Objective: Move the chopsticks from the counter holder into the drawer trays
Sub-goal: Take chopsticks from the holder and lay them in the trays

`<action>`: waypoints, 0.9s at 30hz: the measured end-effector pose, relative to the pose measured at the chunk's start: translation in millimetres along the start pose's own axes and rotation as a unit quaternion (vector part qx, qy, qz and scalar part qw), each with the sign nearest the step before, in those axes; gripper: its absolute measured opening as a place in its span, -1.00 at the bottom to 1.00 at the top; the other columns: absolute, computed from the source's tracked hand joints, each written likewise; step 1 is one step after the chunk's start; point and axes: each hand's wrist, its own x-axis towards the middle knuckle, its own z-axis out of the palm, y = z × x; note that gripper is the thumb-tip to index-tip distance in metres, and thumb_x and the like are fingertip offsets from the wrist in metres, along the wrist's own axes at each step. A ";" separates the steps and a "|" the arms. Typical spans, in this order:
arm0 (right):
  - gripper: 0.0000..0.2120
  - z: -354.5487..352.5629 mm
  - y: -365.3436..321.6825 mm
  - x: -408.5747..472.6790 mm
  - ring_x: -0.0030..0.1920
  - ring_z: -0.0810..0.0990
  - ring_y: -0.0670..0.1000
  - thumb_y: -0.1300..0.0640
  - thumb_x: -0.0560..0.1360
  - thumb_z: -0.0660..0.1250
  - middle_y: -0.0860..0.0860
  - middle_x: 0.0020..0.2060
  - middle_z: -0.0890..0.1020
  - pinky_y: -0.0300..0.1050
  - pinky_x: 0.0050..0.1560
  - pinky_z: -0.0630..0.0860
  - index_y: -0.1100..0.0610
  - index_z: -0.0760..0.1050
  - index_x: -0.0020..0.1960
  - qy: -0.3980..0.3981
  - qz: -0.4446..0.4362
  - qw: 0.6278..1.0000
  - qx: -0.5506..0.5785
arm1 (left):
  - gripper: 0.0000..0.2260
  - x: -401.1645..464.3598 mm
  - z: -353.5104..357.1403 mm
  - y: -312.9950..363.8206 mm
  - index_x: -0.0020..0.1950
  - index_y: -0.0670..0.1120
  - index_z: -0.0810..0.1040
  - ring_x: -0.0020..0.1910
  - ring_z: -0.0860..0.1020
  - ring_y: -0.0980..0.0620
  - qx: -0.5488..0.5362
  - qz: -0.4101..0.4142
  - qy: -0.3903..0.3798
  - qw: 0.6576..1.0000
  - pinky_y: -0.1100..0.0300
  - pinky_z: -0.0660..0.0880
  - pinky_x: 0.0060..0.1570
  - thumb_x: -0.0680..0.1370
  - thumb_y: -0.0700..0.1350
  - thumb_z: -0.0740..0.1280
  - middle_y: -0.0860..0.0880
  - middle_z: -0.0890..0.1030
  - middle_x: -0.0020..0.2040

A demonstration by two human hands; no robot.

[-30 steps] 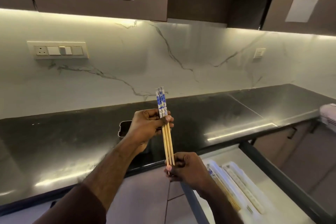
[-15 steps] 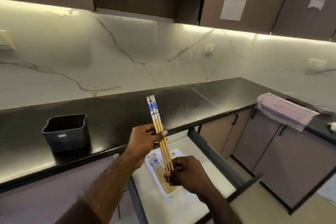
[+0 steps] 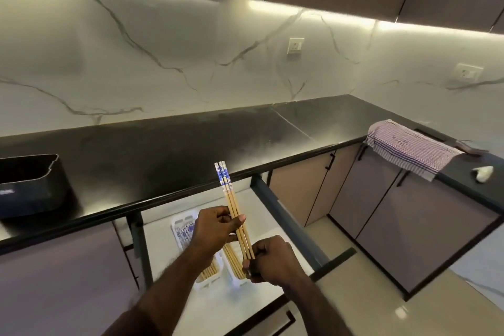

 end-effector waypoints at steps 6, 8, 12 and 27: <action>-0.88 -8.3 40.6 68.6 -0.26 0.72 0.18 0.31 0.47 0.35 0.22 -0.18 0.71 0.11 -0.15 0.69 0.36 0.63 -0.13 -0.013 0.061 0.998 -0.009 | -0.88 47.6 32.2 -51.1 -0.06 -0.15 0.65 -0.27 0.70 -0.01 0.012 -0.035 -0.003 0.999 0.14 0.65 -0.27 0.45 -0.16 0.48 -0.08 0.71 -0.27; -0.89 -7.6 53.2 91.0 -0.32 0.66 0.15 0.33 0.45 0.36 0.22 -0.26 0.67 0.17 -0.15 0.68 0.32 0.56 -0.25 -0.028 0.094 0.995 -0.009 | -0.87 61.1 39.0 -70.4 -0.11 -0.18 0.65 -0.27 0.70 -0.08 0.022 -0.060 -0.014 0.998 0.00 0.66 -0.21 0.42 -0.15 0.51 -0.12 0.70 -0.30; -0.90 0.7 75.3 137.5 -0.23 0.71 0.14 0.29 0.44 0.41 0.20 -0.24 0.70 0.11 -0.11 0.68 0.34 0.61 -0.21 -0.074 0.160 0.984 -0.030 | -0.90 84.9 50.3 -108.5 -0.19 -0.09 0.64 -0.31 0.69 -0.02 0.063 -0.098 -0.012 0.993 -0.07 0.65 -0.18 0.41 -0.13 0.53 -0.06 0.70 -0.32; -0.91 50.9 129.5 233.1 -0.29 0.63 0.18 0.43 0.39 0.39 0.23 -0.15 0.64 0.03 -0.23 0.63 0.34 0.53 -0.12 -0.112 0.312 0.940 0.074 | -0.60 141.1 62.5 -188.8 0.32 -0.09 0.50 0.23 0.56 0.00 0.299 -0.109 -0.032 0.948 0.11 0.49 0.22 0.49 -0.13 0.43 -0.05 0.59 0.27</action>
